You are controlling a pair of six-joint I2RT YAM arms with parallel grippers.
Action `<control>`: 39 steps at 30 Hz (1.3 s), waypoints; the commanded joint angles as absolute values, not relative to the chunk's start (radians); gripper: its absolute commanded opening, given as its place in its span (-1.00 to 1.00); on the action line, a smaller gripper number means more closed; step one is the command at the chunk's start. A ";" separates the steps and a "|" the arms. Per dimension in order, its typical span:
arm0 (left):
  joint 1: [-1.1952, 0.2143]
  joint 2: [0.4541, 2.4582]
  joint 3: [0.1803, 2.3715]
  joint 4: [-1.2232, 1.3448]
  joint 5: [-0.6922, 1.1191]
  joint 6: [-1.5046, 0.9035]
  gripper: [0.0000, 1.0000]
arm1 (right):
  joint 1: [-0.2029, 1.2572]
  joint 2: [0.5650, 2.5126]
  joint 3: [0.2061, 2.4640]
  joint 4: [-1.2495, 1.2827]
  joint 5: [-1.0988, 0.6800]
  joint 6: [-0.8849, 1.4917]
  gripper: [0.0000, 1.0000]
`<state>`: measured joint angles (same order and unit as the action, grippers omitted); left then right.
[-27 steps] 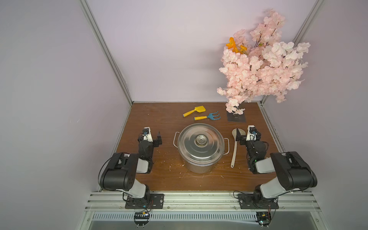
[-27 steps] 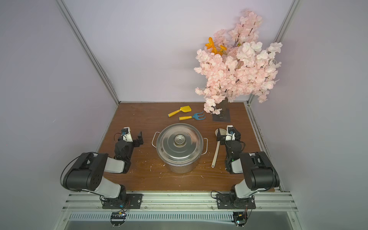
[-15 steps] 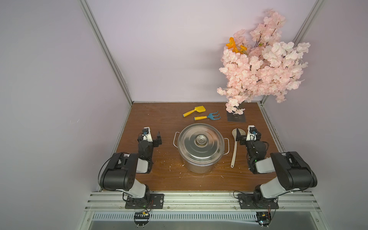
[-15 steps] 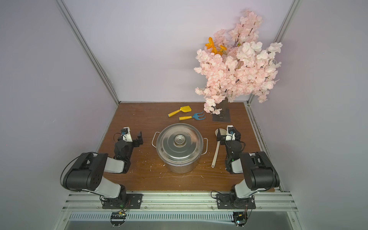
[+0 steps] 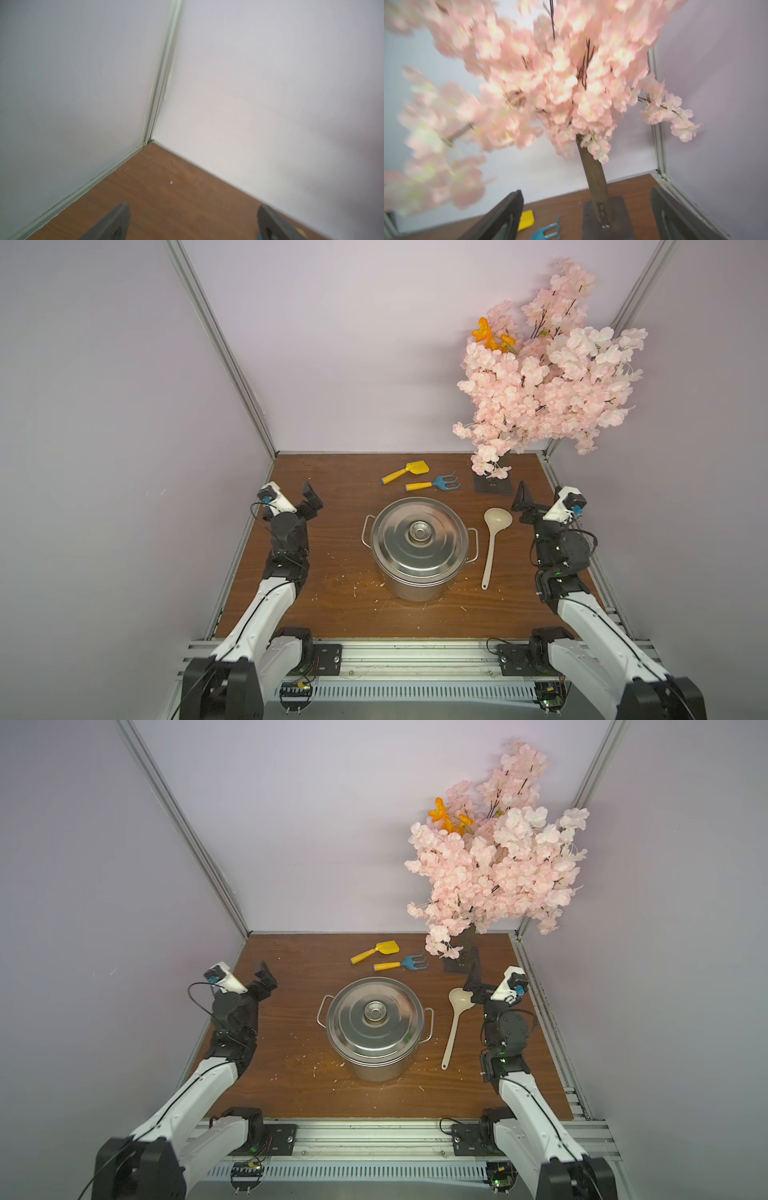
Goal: Stir the soup with a spoon
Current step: Pick up the lid from the pan.
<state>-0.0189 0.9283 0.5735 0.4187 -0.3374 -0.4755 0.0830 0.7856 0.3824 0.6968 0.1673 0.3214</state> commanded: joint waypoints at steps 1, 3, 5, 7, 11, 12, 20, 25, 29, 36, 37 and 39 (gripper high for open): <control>0.032 0.877 0.717 -0.117 -0.301 -0.774 0.95 | 0.083 0.640 0.390 0.367 0.176 0.762 0.99; 0.033 0.865 0.791 -0.193 -0.115 -0.731 0.95 | 0.078 0.505 0.355 0.291 0.178 0.939 0.99; 0.017 0.853 0.825 -0.231 -0.004 -0.726 0.95 | 0.080 0.434 0.321 0.324 0.121 0.965 0.96; -0.049 0.850 0.867 -0.272 0.028 -0.707 0.95 | 0.081 0.447 0.347 0.254 0.076 1.005 0.91; -0.293 0.901 0.970 -0.356 -0.023 -0.667 0.95 | 0.101 0.635 0.494 0.098 -0.040 0.965 0.79; -0.359 0.923 0.995 -0.376 -0.046 -0.661 0.94 | 0.114 0.673 0.532 0.067 -0.048 0.948 0.79; -0.837 1.169 1.189 -0.507 -0.265 -0.626 0.95 | 0.300 0.958 0.885 -0.136 0.014 0.796 0.76; -0.907 1.285 1.251 -0.547 -0.263 -0.624 0.91 | 0.403 1.033 1.014 -0.204 0.082 0.758 0.77; -0.972 1.361 1.318 -0.620 -0.322 -0.609 0.85 | 0.437 1.036 1.024 -0.238 0.091 0.728 0.77; -1.043 1.480 1.386 -0.667 -0.405 -0.591 0.71 | 0.452 0.984 0.960 -0.282 0.089 0.704 0.79; -1.047 1.493 1.393 -0.674 -0.415 -0.588 0.68 | 0.452 0.976 0.955 -0.293 0.095 0.697 0.80; -1.052 1.517 1.409 -0.696 -0.442 -0.586 0.61 | 0.451 0.956 0.945 -0.312 0.100 0.690 0.81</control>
<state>-1.0416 1.4982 1.3811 -0.6312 -0.3748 -0.6025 0.4461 0.9909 0.9516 -0.2665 0.0757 0.7200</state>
